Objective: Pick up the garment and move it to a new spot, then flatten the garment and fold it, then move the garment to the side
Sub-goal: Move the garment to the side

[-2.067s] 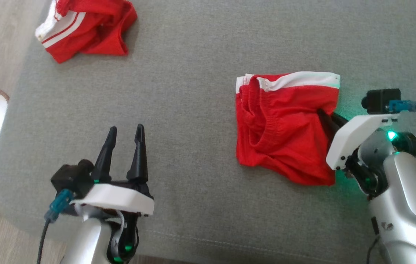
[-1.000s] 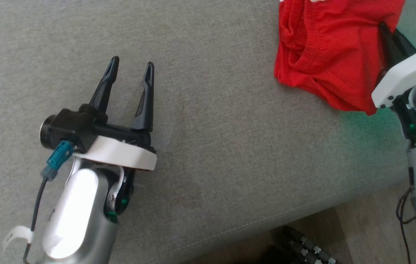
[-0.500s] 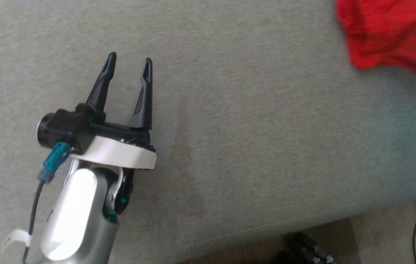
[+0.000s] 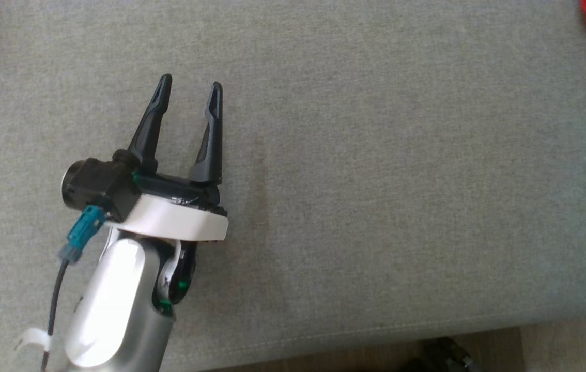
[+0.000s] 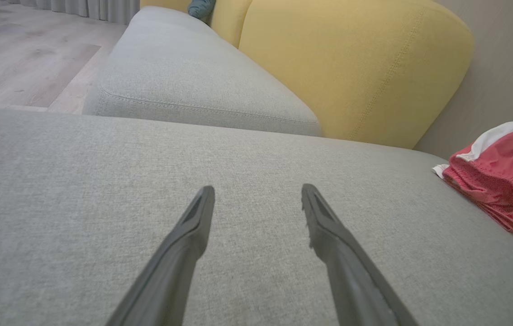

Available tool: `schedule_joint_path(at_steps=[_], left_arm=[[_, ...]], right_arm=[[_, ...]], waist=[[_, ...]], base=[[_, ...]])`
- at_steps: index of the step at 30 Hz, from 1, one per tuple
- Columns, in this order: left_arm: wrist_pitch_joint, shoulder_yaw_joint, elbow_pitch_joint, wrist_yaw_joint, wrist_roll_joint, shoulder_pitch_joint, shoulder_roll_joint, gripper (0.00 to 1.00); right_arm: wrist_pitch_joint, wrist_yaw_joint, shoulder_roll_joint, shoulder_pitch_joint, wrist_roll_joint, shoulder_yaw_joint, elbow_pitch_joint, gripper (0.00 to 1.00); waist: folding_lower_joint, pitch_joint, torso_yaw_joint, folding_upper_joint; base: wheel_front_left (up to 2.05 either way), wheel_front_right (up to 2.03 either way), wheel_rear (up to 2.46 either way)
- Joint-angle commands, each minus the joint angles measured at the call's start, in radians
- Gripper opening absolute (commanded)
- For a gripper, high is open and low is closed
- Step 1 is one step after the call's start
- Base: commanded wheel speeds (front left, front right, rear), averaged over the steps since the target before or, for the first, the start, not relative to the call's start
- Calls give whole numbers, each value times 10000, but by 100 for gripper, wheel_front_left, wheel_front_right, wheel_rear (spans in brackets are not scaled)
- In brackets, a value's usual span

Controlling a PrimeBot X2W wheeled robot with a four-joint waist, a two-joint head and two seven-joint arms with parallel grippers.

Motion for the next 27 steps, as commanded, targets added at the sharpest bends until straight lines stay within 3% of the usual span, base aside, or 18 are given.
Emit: schedule_joint_path(at_steps=[1, 13, 15, 16, 27], left_arm=[[-70, 288, -302, 76, -62, -131, 9, 100], [-159, 257, -182, 86, -90, -170, -13, 100], [-170, 249, -138, 89, -96, -158, -14, 100], [-173, 245, -122, 90, -96, -151, -13, 100], [-199, 228, 90, 96, -204, 1, -31, 100]], right_arm=[[4, 65, -427, -240, -182, -81, -284, 0], [46, 65, -433, -336, -827, -448, -343, 0], [-66, 65, -279, -292, -987, -533, -342, 93], [-123, 65, -236, -281, -1032, -546, -322, 100], [-1102, 65, 367, -302, -1326, -156, -505, 100]], waist=[[0, 58, 60, 0], [0, 84, 173, 0], [0, 37, 175, 0], [0, 17, 174, 0], [0, -584, 278, 0]], base=[[0, 0, 0], [0, 0, 0], [0, 0, 0], [0, 0, 0], [0, 0, 0]])
